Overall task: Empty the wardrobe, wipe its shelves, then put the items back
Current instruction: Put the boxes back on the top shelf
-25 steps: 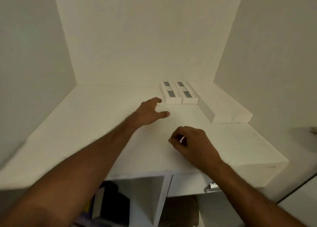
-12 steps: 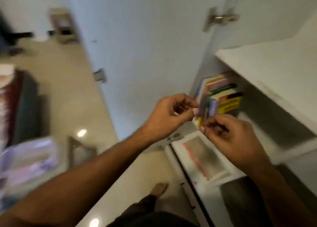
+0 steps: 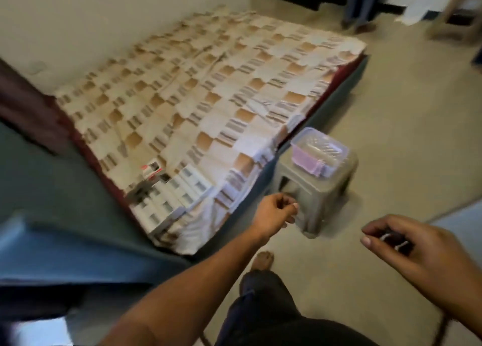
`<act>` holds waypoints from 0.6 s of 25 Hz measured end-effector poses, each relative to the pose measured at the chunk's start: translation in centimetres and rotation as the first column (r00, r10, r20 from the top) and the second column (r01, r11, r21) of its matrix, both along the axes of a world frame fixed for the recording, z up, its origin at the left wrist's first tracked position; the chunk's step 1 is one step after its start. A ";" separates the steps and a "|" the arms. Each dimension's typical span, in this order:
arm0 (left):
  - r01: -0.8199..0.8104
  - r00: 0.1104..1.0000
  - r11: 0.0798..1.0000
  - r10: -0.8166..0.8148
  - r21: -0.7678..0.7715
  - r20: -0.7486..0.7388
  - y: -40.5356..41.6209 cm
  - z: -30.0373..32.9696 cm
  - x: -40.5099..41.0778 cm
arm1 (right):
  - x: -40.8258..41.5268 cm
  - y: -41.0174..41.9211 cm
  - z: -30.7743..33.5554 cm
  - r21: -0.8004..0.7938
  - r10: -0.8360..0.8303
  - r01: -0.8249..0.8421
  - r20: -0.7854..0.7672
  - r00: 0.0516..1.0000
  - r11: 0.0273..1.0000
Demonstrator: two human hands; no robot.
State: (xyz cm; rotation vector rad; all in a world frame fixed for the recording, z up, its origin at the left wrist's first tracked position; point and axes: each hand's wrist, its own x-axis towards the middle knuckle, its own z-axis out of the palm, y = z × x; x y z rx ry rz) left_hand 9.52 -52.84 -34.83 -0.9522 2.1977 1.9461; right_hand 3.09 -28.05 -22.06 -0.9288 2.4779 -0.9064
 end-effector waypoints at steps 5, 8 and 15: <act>-0.557 0.826 0.790 0.496 0.257 0.267 -10.8 -4.4 5.9 | -0.6 -10.8 -1.4 0.007 0.226 -0.228 0.100 0.969 0.974; -0.762 0.644 0.584 0.633 0.280 0.430 -17.6 -8.3 7.5 | -1.2 -16.7 -2.6 0.037 0.285 -0.294 0.153 0.946 0.955; -0.926 0.372 0.212 0.661 0.313 0.652 -30.5 -20.0 6.3 | -2.9 -30.6 -9.8 0.143 0.238 -0.311 0.380 0.894 0.940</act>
